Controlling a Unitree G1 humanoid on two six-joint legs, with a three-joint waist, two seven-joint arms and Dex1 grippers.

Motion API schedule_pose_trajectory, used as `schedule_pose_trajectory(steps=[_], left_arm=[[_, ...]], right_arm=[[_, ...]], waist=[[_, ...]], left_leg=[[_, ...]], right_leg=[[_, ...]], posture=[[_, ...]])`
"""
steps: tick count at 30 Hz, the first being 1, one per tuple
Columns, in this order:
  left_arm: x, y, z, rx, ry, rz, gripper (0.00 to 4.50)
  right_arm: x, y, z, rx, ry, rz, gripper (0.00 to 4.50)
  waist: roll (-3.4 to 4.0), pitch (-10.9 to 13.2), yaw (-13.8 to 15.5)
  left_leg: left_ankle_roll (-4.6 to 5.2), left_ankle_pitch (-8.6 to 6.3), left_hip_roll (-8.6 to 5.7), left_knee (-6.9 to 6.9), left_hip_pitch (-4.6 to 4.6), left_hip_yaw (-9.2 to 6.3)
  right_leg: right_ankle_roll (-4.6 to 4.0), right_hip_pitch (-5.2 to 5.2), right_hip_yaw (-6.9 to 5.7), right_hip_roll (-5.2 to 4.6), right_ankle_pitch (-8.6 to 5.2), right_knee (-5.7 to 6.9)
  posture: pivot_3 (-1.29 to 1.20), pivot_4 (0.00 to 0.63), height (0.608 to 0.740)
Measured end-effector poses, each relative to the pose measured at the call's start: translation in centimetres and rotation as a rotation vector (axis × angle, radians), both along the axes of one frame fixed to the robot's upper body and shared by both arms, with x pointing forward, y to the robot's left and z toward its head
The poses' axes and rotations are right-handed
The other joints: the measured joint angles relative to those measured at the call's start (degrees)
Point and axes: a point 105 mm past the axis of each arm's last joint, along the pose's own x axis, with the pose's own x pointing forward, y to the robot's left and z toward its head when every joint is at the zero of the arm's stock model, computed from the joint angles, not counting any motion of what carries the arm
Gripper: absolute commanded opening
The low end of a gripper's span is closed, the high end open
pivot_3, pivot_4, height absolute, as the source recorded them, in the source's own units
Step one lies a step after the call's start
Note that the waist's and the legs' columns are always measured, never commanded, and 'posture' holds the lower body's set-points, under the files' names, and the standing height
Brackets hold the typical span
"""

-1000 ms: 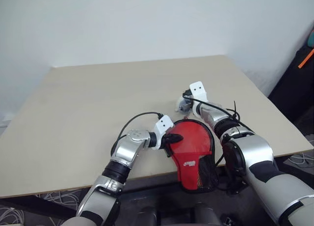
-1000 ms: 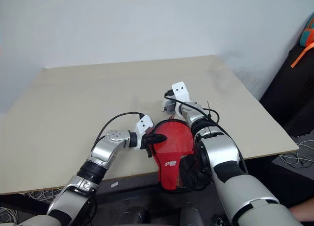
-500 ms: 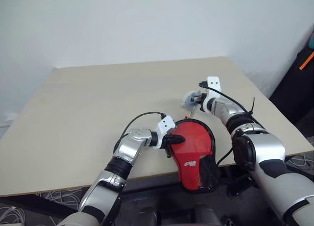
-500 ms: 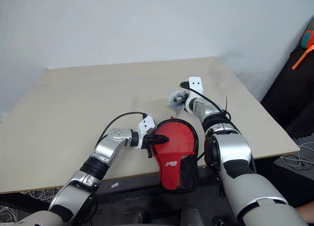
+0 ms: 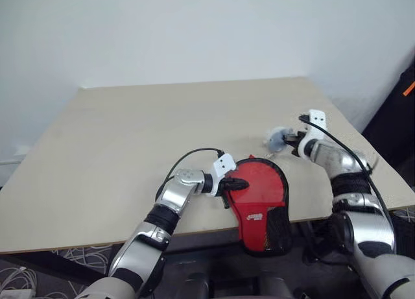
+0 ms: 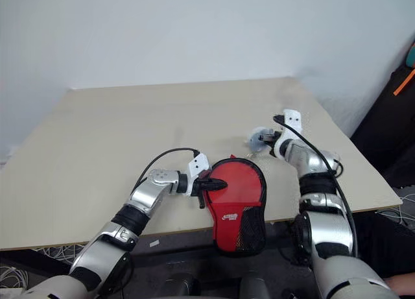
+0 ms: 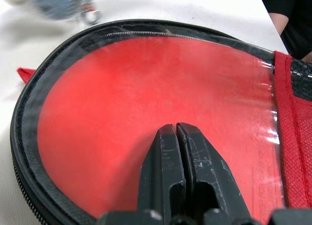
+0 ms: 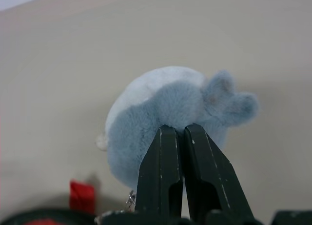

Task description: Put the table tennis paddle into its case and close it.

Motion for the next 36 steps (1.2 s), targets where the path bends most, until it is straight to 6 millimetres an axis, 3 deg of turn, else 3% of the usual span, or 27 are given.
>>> schedule_pose_trajectory(steps=[14,27,36], left_arm=[[-0.2,-0.7,-0.2,-0.011,0.005,-0.014,0.0],[-0.1,-1.3,-0.1,-0.004,0.009,-0.049,0.0],[0.1,-1.6,-0.1,0.002,0.009,-0.073,0.0]], right_arm=[[-9.1,-3.3,-0.4,0.019,0.113,-0.108,0.02],[-14.3,-4.4,-1.3,0.239,0.189,-0.245,0.02],[-18.3,-6.6,-1.5,0.363,0.155,-0.252,0.02]], waist=[[0.02,-0.06,1.52],[0.01,-0.07,2.7],[0.03,-0.06,3.03]], left_leg=[[0.1,-0.07,0.11,0.03,0.02,0.22],[0.1,-0.09,0.18,0.02,0.0,0.27],[0.1,-0.12,0.17,0.02,-0.04,0.29]], right_leg=[[0.13,0.0,0.08,0.02,-0.11,-0.08],[0.2,-0.04,0.07,0.05,-0.17,-0.1],[0.11,-0.03,0.05,0.01,-0.3,-0.17]], posture=[[0.0,0.0,0.698],[0.0,0.0,0.698],[0.0,0.0,0.698]])
